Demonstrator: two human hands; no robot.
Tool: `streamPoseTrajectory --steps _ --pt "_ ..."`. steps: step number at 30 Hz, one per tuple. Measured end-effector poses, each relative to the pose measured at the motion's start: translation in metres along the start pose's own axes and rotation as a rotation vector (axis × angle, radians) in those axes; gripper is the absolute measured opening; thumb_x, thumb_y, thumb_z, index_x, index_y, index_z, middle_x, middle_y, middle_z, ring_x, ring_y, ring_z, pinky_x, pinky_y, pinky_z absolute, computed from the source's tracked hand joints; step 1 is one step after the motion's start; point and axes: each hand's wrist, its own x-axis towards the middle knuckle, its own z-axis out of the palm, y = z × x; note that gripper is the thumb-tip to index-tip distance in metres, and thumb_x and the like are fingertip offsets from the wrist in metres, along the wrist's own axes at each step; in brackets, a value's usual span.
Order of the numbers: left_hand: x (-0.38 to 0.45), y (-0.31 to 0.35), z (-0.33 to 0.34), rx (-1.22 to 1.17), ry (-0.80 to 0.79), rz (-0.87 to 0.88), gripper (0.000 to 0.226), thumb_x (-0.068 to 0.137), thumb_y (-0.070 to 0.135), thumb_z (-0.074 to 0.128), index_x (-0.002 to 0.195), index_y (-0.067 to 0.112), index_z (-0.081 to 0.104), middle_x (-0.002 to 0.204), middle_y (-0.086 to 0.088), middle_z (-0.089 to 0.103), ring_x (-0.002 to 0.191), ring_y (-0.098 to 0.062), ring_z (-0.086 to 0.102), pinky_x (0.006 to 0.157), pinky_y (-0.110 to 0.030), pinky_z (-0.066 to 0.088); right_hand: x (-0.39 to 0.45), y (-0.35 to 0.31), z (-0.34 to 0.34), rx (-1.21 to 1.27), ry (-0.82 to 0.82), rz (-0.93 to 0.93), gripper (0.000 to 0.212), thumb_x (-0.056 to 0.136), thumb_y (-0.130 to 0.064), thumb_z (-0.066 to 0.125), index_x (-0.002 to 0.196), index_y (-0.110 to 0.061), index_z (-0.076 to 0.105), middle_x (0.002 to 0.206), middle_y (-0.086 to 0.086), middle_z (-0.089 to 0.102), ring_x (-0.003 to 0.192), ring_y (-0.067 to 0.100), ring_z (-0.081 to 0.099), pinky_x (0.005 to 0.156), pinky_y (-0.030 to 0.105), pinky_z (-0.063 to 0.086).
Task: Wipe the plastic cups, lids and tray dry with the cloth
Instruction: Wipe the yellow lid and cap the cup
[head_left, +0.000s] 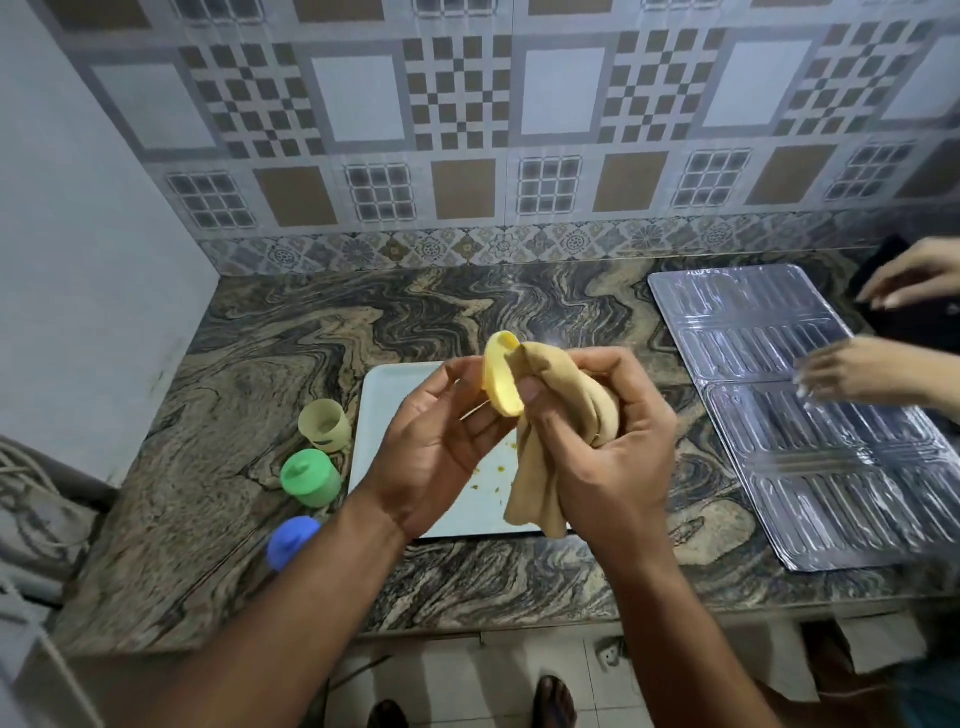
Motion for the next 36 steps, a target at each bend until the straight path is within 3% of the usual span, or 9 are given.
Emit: streamPoseTrajectory --steps 5,10,14,19,23,26,29,33,36 --pt "-0.007 0.004 -0.005 -0.192 -0.089 -0.109 0.060 0.057 0.021 0.103 0.111 0.007 0.081 0.125 -0.013 0.075 0.114 -0.027 0.075 0.093 -0.033 0.062 0.006 -0.011 -0.007 -0.092 -0.017 -0.032 0.022 0.086 -0.004 0.086 0.103 -0.011 0.075 0.097 -0.010 0.079 0.082 0.006 0.075 0.072 0.021 0.058" --pt "-0.003 -0.002 -0.016 -0.221 -0.095 -0.106 0.061 0.065 0.021 0.099 0.120 0.007 0.077 0.123 -0.010 0.076 0.110 -0.019 0.076 0.096 -0.034 0.060 0.009 -0.008 -0.002 -0.279 -0.088 -0.032 0.017 0.087 -0.021 0.091 0.097 -0.017 0.077 0.092 -0.008 0.080 0.082 0.015 0.076 0.071 0.042 0.063" --pt "-0.001 -0.005 -0.018 -0.077 -0.128 -0.064 0.066 0.082 0.030 0.087 0.133 -0.002 0.059 0.130 -0.014 0.070 0.117 -0.021 0.070 0.108 -0.036 0.054 0.008 -0.008 0.004 -0.444 -0.105 -0.124 0.016 0.086 -0.022 0.089 0.093 -0.016 0.076 0.083 -0.009 0.074 0.072 0.010 0.068 0.064 0.034 0.057" --pt "-0.002 0.001 -0.019 0.060 -0.060 -0.021 0.077 0.078 0.035 0.090 0.134 0.006 0.046 0.117 -0.013 0.066 0.104 -0.019 0.070 0.096 -0.032 0.059 0.012 -0.006 0.011 -0.653 -0.148 -0.283 0.016 0.088 -0.023 0.083 0.092 -0.012 0.073 0.084 -0.005 0.065 0.071 0.015 0.059 0.063 0.034 0.050" --pt "-0.002 0.011 -0.016 0.163 0.020 -0.019 0.041 0.085 0.033 0.079 0.108 0.005 0.060 0.104 -0.007 0.070 0.094 -0.015 0.070 0.087 -0.034 0.062 0.020 -0.008 0.001 -0.714 -0.100 -0.331 0.013 0.087 -0.015 0.083 0.092 -0.010 0.073 0.086 0.001 0.065 0.071 0.018 0.059 0.065 0.025 0.045" --pt "-0.003 0.015 -0.011 0.233 0.029 0.025 0.019 0.089 0.023 0.064 0.098 0.007 0.061 0.096 -0.005 0.074 0.087 -0.013 0.071 0.082 -0.030 0.062 0.022 -0.005 -0.002 -0.794 -0.178 -0.343 0.014 0.085 -0.020 0.079 0.094 -0.011 0.074 0.087 0.001 0.064 0.070 0.022 0.060 0.063 0.033 0.050" --pt "-0.002 0.016 -0.007 0.248 0.010 0.097 0.010 0.089 0.016 0.062 0.092 0.006 0.059 0.090 -0.004 0.077 0.081 -0.011 0.073 0.076 -0.024 0.060 0.021 -0.005 -0.001 -0.775 -0.272 -0.274 0.013 0.082 -0.019 0.077 0.092 -0.011 0.074 0.083 -0.001 0.066 0.070 0.020 0.061 0.063 0.036 0.052" --pt "-0.001 0.013 -0.010 0.275 -0.044 0.129 0.007 0.093 0.010 0.056 0.093 0.003 0.055 0.096 -0.006 0.080 0.091 -0.014 0.077 0.079 -0.022 0.059 0.024 -0.011 -0.007 -0.653 -0.351 0.002 0.010 0.082 -0.016 0.085 0.086 -0.021 0.078 0.069 -0.011 0.067 0.064 0.005 0.063 0.060 0.011 0.043" --pt "-0.001 0.010 -0.014 0.157 -0.074 0.078 0.024 0.096 0.013 0.055 0.115 -0.003 0.052 0.103 -0.010 0.079 0.095 -0.015 0.077 0.081 -0.022 0.059 0.024 -0.017 -0.010 -0.473 -0.458 0.295 0.012 0.086 -0.012 0.086 0.083 -0.020 0.078 0.065 -0.004 0.071 0.058 0.012 0.069 0.056 0.021 0.052"
